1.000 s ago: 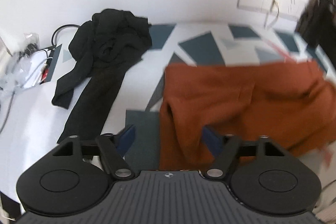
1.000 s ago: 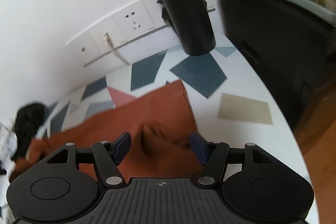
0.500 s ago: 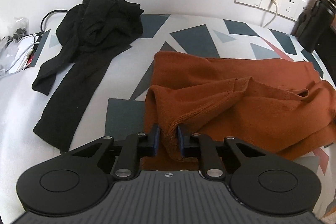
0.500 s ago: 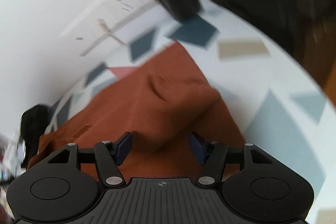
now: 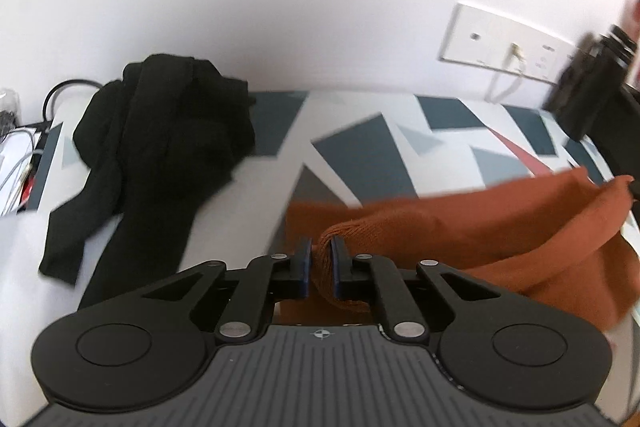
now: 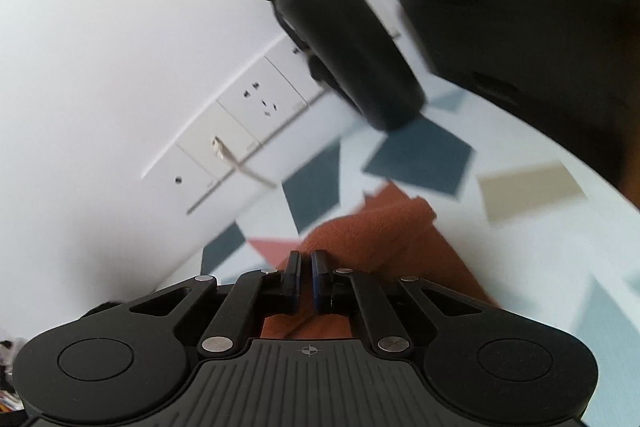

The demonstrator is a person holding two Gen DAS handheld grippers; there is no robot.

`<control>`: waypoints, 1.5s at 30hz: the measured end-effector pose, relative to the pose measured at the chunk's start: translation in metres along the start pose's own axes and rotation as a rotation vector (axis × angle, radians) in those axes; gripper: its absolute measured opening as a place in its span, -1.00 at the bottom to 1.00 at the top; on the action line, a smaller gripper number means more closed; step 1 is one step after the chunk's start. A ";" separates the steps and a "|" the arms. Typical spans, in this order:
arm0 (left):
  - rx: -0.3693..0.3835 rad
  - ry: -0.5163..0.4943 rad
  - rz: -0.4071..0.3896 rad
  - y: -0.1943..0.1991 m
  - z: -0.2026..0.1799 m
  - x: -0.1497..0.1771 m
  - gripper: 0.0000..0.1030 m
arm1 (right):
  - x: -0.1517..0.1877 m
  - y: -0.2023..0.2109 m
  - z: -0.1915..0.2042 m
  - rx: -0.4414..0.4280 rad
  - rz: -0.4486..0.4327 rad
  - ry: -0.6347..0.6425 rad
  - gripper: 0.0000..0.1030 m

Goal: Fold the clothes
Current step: 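Lower the sweater edge and open the right tool to release it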

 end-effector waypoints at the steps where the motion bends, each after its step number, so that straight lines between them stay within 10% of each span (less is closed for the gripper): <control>1: -0.012 0.006 -0.001 -0.010 0.002 -0.008 -0.81 | -0.008 -0.013 0.003 0.014 -0.009 0.019 -0.97; 4: -0.051 0.030 -0.024 -0.041 0.011 -0.031 -0.80 | -0.029 -0.050 0.004 0.063 -0.030 0.017 -0.61; 10: -0.086 0.062 -0.087 -0.042 0.040 -0.057 0.01 | -0.040 -0.057 0.004 0.120 -0.040 0.165 -0.26; 20: 0.044 0.068 0.050 -0.015 0.048 0.029 0.12 | 0.014 -0.039 -0.045 0.211 0.110 0.429 -0.15; 29: -0.015 0.017 0.073 -0.022 0.017 0.058 -0.08 | 0.030 -0.062 -0.040 0.229 0.146 0.565 -0.05; 33: -0.030 0.011 0.076 -0.020 0.011 0.058 -0.60 | 0.028 -0.057 -0.038 0.181 0.160 0.526 -0.84; 38: -0.052 0.029 0.090 -0.007 0.009 0.054 -0.81 | 0.016 -0.020 -0.023 0.168 0.091 0.483 -0.87; 45: -0.003 0.055 0.096 0.002 0.013 0.060 -0.61 | 0.025 -0.003 -0.043 0.246 0.140 0.449 -0.86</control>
Point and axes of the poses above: each gripper's, at about its wrist camera, not at the fingertips, and y roughly against the way its jaws point, z to its left, x to its underside, the point moved 10 cm from there along -y, roughly the way its jaws point
